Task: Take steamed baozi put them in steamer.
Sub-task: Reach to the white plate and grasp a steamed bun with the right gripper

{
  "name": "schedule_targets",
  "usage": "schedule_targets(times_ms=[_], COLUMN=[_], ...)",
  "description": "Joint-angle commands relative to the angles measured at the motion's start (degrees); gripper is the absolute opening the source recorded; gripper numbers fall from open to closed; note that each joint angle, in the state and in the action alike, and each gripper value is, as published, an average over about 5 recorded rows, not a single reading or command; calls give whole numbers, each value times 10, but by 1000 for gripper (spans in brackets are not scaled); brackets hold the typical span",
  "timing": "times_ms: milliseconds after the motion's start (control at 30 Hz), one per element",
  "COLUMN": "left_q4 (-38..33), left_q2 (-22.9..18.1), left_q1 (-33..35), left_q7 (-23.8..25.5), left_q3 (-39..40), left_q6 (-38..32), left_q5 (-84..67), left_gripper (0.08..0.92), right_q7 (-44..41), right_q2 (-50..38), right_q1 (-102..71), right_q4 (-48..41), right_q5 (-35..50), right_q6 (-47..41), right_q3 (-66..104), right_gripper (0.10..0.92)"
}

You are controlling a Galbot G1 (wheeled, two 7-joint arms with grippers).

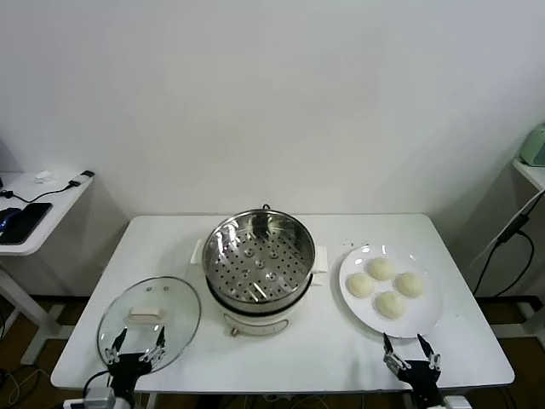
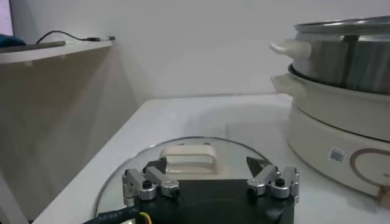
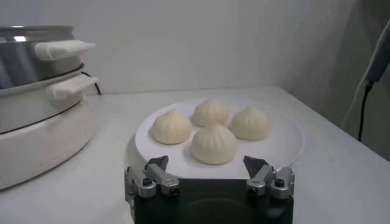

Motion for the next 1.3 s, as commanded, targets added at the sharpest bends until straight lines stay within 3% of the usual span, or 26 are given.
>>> schedule_targets(times_ms=[33,233,467,667,833,1033,1300], left_q4=[1,-2,-10,-10,-9,-6,-8], left_q2=[1,5,7,7,4,2,-3], left_q1=[0,-1,-4,-8,-8,-4,-2], left_q7=[0,2,2,2,2,1,1], left_q3=[1,3,5,10,14,20,23], left_q6=[3,2,1,0,0,-5,-9], left_q5=[-1,-1,0,0,3,9,15], left_gripper=[823,823,823,823,823,823,823], right_q7=[-4,-5,-78,-258,-488,-708,-784], right_q2=[0,-90,-259,-430,-514,-530,-407], right_q1=[27,165,337,496,685,950,1259], right_q4=[19,15,-91,-184,-260,-326,-421], right_q5=[-17,1,-9,-30,-79,-110,-129], right_q6=[-34,-120,-214,-223,-124,18,56], right_q3=[5,12,-51,-224,-435,-720,-1094], right_gripper=[823,823,823,823,823,823,823])
